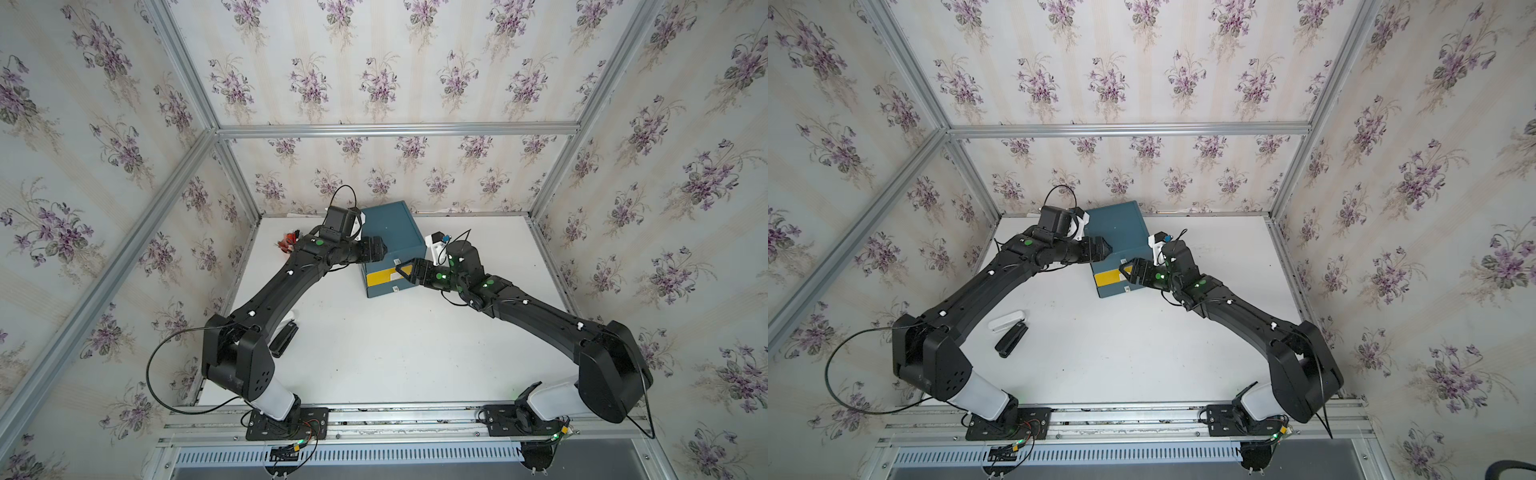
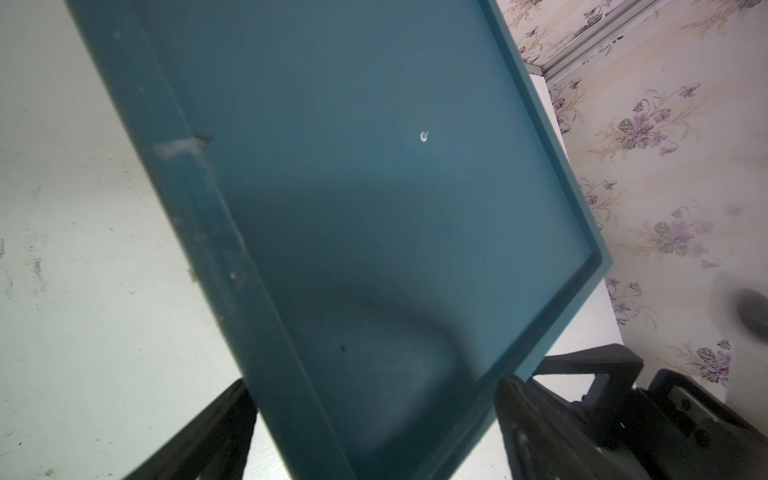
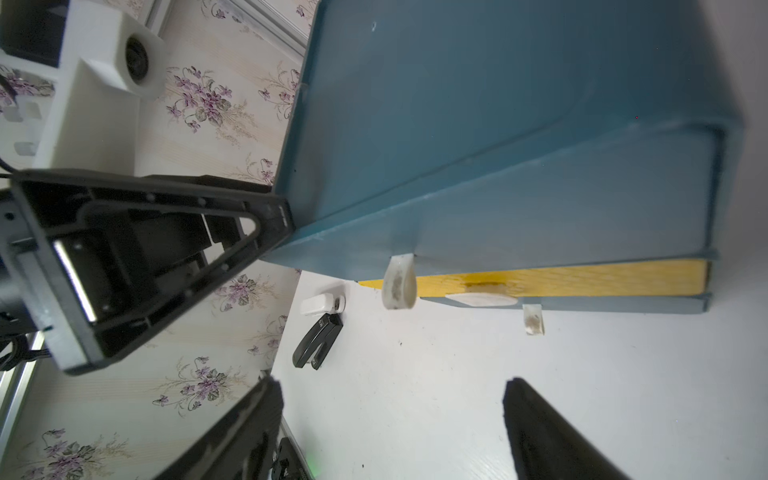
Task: Take the seed bags out of the drawer
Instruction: Open the drawer in the storage box.
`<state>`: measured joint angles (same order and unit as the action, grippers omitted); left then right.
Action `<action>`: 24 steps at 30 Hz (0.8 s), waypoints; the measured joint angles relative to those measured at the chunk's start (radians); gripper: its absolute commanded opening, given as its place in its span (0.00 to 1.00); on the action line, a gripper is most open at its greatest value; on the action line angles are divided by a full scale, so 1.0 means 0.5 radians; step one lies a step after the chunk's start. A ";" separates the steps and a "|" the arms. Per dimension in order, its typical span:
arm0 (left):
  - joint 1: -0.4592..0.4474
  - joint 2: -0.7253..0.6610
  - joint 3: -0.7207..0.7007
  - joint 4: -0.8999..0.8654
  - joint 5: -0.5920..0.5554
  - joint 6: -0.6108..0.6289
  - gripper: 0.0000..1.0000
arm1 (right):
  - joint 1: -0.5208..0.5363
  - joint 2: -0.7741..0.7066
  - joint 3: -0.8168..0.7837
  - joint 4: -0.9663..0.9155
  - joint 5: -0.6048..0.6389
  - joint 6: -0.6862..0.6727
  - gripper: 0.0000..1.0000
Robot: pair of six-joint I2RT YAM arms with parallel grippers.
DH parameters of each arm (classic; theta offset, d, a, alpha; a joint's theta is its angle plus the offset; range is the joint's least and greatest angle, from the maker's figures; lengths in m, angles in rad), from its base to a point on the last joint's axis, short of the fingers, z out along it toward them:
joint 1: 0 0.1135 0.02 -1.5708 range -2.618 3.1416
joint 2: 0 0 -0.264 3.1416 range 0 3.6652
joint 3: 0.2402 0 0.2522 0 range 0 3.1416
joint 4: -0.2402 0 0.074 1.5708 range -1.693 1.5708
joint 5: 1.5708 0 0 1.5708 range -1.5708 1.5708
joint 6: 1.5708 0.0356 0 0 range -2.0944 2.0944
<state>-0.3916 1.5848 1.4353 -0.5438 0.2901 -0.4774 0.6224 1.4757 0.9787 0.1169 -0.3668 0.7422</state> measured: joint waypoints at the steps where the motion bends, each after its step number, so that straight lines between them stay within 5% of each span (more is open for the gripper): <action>1: 0.004 -0.011 0.000 -0.002 -0.008 0.006 0.91 | -0.002 0.025 0.006 0.026 0.000 0.021 0.75; 15: 0.085 0.035 0.001 -0.027 0.014 0.051 0.82 | -0.002 0.259 0.089 0.248 0.021 0.192 0.53; 24: 0.086 0.053 0.013 -0.026 0.047 0.066 0.82 | -0.002 0.284 0.099 0.283 0.028 0.236 0.28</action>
<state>-0.3485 1.6112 1.4418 -0.5568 0.3134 -0.4442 0.6216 1.6176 1.0283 0.2584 -0.3527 0.8600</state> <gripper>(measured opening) 0.820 0.326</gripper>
